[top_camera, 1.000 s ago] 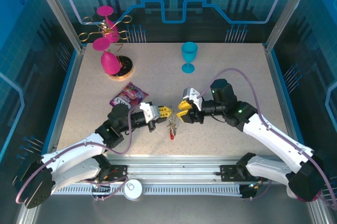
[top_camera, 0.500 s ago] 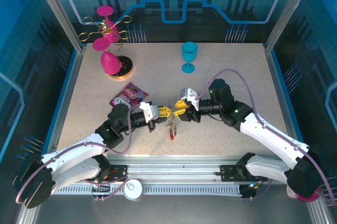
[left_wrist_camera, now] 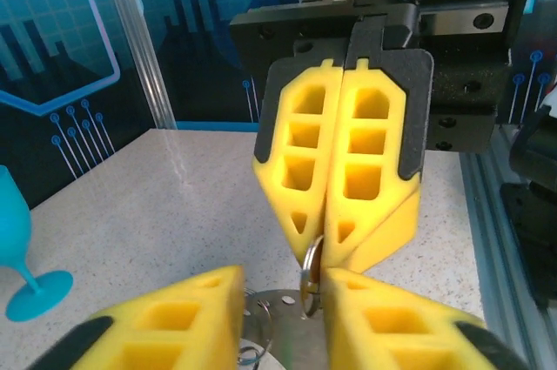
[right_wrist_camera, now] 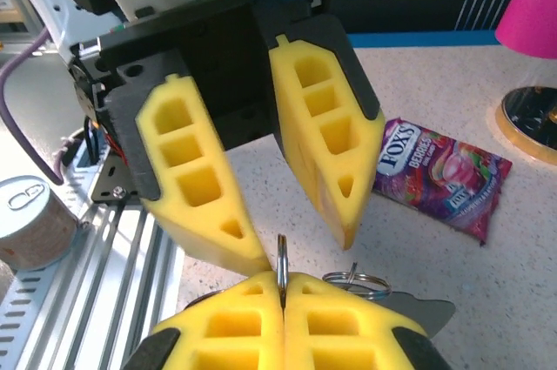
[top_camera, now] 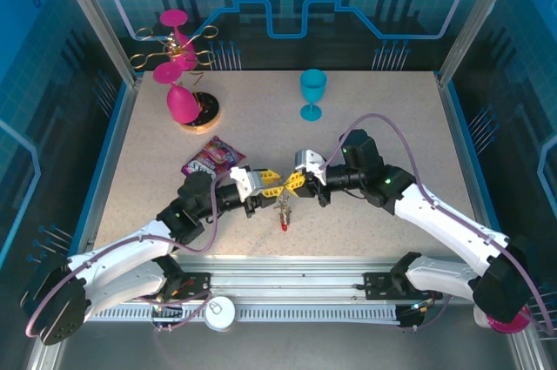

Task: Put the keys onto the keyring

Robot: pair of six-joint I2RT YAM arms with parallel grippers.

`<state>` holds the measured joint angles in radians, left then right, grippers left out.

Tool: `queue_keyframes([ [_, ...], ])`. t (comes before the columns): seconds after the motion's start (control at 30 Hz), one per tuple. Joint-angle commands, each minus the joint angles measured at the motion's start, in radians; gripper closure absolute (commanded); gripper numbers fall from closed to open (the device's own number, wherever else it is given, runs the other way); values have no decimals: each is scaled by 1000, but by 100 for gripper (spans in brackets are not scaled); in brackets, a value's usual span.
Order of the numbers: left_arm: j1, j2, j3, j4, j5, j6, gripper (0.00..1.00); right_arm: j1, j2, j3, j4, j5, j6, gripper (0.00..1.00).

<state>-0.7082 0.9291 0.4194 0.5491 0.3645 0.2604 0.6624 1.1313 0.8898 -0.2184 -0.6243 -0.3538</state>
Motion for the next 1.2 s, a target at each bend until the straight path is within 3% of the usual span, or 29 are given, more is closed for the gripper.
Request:
queue_keyframes([
  [0.0, -6, -36, 51, -125, -16, 74, 66, 25, 14, 112, -199, 85, -146, 100],
  [0.13, -5, -44, 89, -246, -4, 122, 67, 71, 54, 209, -384, 198, -250, 100],
  [0.37, -6, -31, 108, -277, 24, 132, 71, 126, 113, 312, -508, 297, -327, 100],
  [0.73, -5, 0, 108, -257, 58, 114, 80, 183, 178, 387, -535, 329, -351, 100],
  [0.97, -6, 4, 108, -248, 72, 113, 100, 195, 184, 391, -514, 300, -341, 100],
  [1.07, -6, -3, 96, -220, 74, 108, 100, 181, 156, 358, -477, 266, -313, 100],
  [1.17, -5, -13, 75, -170, 71, 94, 100, 137, 104, 293, -411, 218, -255, 84],
])
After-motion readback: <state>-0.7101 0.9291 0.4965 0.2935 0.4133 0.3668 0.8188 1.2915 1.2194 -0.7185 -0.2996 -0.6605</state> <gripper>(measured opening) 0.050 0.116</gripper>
